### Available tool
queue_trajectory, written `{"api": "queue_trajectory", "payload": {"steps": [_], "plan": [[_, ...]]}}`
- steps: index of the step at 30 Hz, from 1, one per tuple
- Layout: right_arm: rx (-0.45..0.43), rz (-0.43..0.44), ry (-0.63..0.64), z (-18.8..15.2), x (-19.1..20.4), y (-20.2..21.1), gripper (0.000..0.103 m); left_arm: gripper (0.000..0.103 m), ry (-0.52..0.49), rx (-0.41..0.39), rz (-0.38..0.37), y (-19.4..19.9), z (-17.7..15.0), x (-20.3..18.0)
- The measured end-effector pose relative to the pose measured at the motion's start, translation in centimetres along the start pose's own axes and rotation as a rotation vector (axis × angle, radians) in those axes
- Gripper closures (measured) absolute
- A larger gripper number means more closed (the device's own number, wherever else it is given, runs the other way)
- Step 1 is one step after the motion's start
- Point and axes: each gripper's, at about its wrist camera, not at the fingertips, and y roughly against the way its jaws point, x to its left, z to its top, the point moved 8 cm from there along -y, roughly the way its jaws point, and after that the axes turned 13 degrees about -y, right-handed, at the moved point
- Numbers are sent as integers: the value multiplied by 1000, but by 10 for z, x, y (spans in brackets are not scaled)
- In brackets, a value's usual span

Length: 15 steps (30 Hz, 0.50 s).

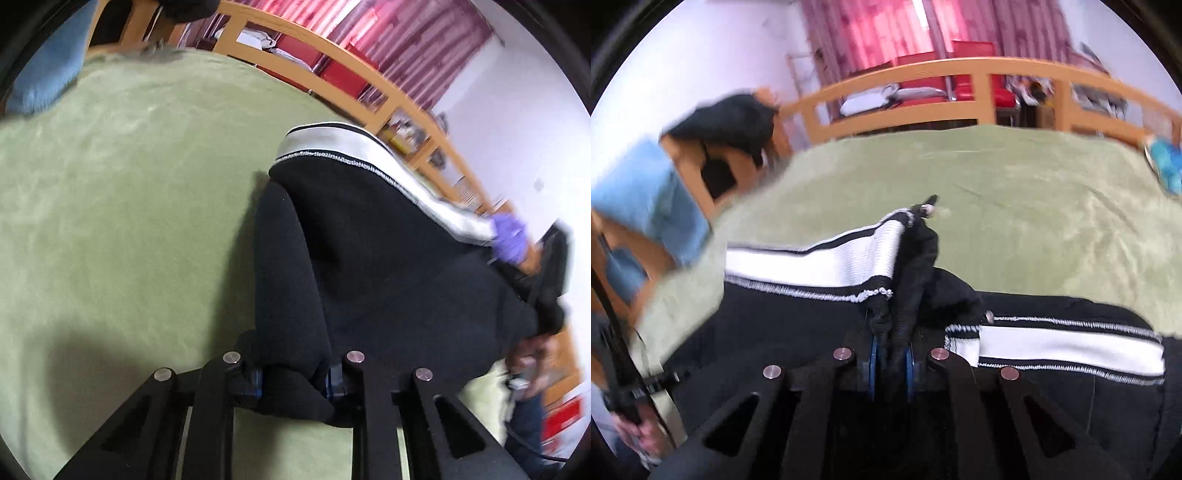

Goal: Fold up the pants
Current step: 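Grasp the white-striped waistband with the right gripper and fold it over the cuff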

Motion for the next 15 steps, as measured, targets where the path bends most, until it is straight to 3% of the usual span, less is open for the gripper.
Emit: {"api": "queue_trajectory", "payload": {"steps": [1, 3, 5, 7, 8, 10, 12, 15], "plan": [[28, -15, 13, -5, -6, -9, 92, 82, -11, 11, 11, -2, -3, -1], [116, -95, 31, -25, -21, -37, 92, 71, -54, 42, 81, -12, -10, -1], [195, -160, 46, -49, -36, -65, 86, 48, -80, 81, 159, -17, -14, 3], [161, -157, 57, -47, -36, -58, 78, 39, -75, 75, 184, -9, -10, 8], [149, -166, 52, -43, -37, -49, 62, 35, -77, 55, 182, -2, -7, 10], [67, -204, 63, -28, -35, -23, 48, 26, -86, 26, 162, 8, -3, 12], [32, -182, 97, -22, -22, -7, 48, 25, -60, 13, 134, 11, 0, 18], [19, -111, 222, -12, 28, -2, 47, 25, 28, 27, 81, 5, -1, 27]]}}
